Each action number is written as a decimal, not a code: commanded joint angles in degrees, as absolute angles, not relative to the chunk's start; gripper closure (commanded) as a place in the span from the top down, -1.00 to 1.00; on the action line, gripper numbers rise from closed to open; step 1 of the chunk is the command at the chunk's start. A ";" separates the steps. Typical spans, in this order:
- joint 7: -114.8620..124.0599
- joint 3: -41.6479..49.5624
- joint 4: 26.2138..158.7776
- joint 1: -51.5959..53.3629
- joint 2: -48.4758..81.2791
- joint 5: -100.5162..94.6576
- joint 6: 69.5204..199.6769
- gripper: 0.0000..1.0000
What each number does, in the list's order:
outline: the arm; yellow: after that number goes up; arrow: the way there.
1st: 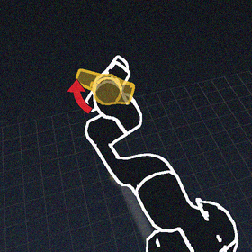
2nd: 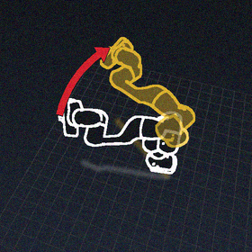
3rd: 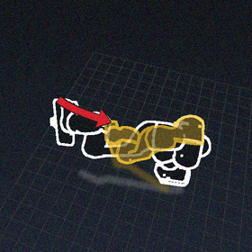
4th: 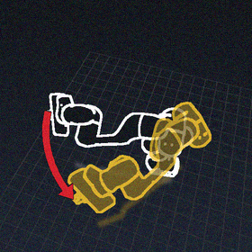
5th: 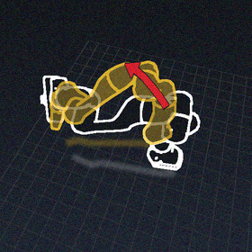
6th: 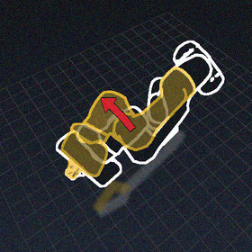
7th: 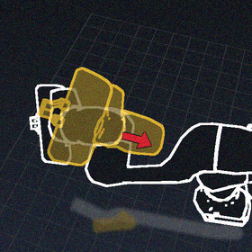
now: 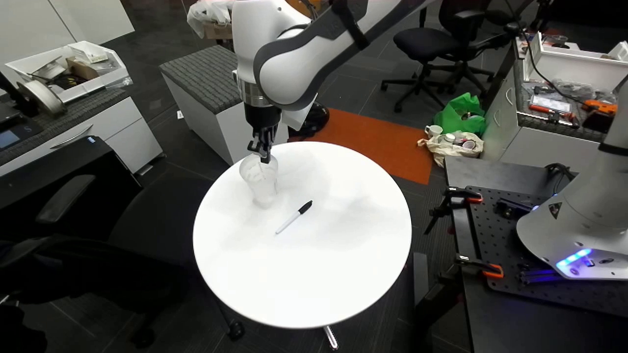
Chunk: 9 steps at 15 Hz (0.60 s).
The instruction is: Move the cup to the left
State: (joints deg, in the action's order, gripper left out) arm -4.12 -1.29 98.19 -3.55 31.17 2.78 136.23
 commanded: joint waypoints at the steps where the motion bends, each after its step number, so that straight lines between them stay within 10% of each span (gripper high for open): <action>1: -3.53 -0.58 99.03 -1.63 29.09 0.59 133.19 -0.98; 9: -4.71 -0.88 97.30 1.57 30.26 -3.87 129.11 -0.98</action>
